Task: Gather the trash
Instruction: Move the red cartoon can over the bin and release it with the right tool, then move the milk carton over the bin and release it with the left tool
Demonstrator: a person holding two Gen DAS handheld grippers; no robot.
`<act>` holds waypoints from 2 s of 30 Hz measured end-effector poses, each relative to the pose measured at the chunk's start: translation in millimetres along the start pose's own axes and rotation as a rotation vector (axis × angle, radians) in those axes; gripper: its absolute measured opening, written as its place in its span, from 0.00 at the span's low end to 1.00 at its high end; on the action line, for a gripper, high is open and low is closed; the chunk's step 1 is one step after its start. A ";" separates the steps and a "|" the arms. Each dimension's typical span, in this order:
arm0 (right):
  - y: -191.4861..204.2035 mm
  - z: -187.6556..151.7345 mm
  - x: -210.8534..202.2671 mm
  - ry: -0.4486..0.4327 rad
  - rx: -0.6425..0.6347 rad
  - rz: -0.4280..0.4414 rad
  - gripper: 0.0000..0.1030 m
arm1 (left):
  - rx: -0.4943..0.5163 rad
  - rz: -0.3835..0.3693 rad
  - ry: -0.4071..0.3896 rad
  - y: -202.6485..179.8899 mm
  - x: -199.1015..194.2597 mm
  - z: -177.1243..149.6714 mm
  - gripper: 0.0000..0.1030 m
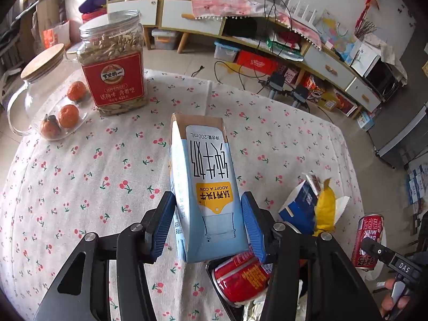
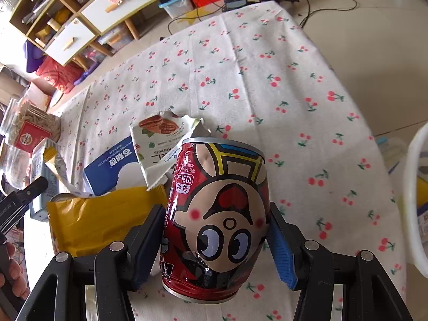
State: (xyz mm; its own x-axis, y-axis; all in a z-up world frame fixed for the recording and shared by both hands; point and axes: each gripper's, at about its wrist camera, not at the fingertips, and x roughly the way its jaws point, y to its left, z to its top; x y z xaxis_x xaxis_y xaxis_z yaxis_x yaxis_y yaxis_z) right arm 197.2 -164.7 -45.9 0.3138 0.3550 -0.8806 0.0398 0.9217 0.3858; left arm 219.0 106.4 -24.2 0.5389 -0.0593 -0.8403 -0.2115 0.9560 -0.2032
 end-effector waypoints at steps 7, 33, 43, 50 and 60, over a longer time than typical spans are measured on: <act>-26.5 -7.4 -33.6 -0.052 0.034 -0.002 0.62 | 0.047 -0.079 -0.069 -15.6 -51.0 -18.5 0.52; -220.0 -20.1 -96.4 -0.101 0.309 -0.236 0.62 | 0.419 -0.212 -0.047 -183.4 -67.6 -97.4 0.52; -238.5 -27.8 -124.9 -0.150 0.332 -0.247 0.69 | 0.498 -0.287 0.035 -254.3 -46.4 -118.6 0.52; -249.9 -48.9 -154.9 -0.181 0.333 -0.247 0.71 | 0.561 -0.350 0.096 -305.9 -29.6 -140.9 0.53; -272.8 -81.3 -184.7 -0.208 0.347 -0.307 0.73 | 0.648 -0.402 0.169 -368.2 -2.7 -167.0 0.53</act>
State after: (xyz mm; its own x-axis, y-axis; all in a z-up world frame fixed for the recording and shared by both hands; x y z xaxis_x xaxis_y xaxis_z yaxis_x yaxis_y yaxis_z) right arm 51.3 -469.0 -10.9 0.4193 0.0049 -0.9078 0.4619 0.8597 0.2180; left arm 159.3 -293.4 -31.1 0.3305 -0.4302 -0.8401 0.5200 0.8258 -0.2183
